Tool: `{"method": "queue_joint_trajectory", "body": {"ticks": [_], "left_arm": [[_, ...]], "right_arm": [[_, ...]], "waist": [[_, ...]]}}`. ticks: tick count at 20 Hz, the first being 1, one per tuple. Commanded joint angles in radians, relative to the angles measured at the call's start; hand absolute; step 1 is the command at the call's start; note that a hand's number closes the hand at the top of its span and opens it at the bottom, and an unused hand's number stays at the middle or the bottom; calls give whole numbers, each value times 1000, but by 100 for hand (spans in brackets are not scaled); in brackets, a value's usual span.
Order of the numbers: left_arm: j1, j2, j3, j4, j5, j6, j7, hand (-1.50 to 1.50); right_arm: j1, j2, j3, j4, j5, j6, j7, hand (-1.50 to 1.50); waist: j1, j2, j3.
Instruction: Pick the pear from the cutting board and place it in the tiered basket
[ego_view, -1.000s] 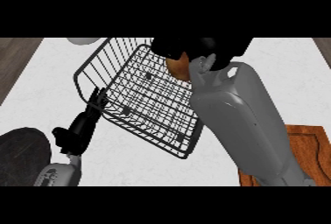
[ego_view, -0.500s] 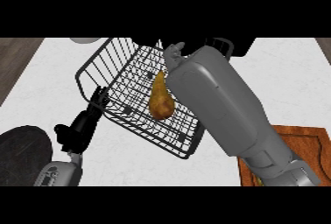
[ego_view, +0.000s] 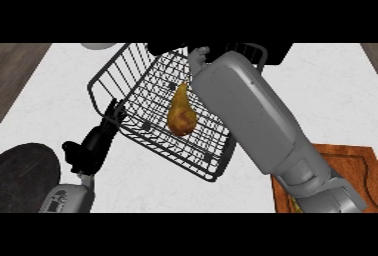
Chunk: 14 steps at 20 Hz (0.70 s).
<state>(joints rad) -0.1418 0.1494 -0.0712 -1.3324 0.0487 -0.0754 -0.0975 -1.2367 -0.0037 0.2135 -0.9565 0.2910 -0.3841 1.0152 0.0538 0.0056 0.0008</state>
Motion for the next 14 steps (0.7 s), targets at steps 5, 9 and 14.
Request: {"method": "queue_joint_trajectory", "body": {"ticks": [5, 9, 14], "left_arm": [[-20, -13, -2, 24, 6, -22, -2, 0], [57, -12, -8, -5, -13, -5, -34, 0], [83, 16, 23, -15, 5, -20, -44, 0]], "right_arm": [[-17, 4, 41, 14, -67, -292, 33, -150], [12, -18, 81, 10, 150, -381, 91, -150], [-20, -182, 9, 1, 287, -430, 142, -150]], "waist": [[-34, -4, -2], [-71, -18, -2], [-103, -28, -2]]}}
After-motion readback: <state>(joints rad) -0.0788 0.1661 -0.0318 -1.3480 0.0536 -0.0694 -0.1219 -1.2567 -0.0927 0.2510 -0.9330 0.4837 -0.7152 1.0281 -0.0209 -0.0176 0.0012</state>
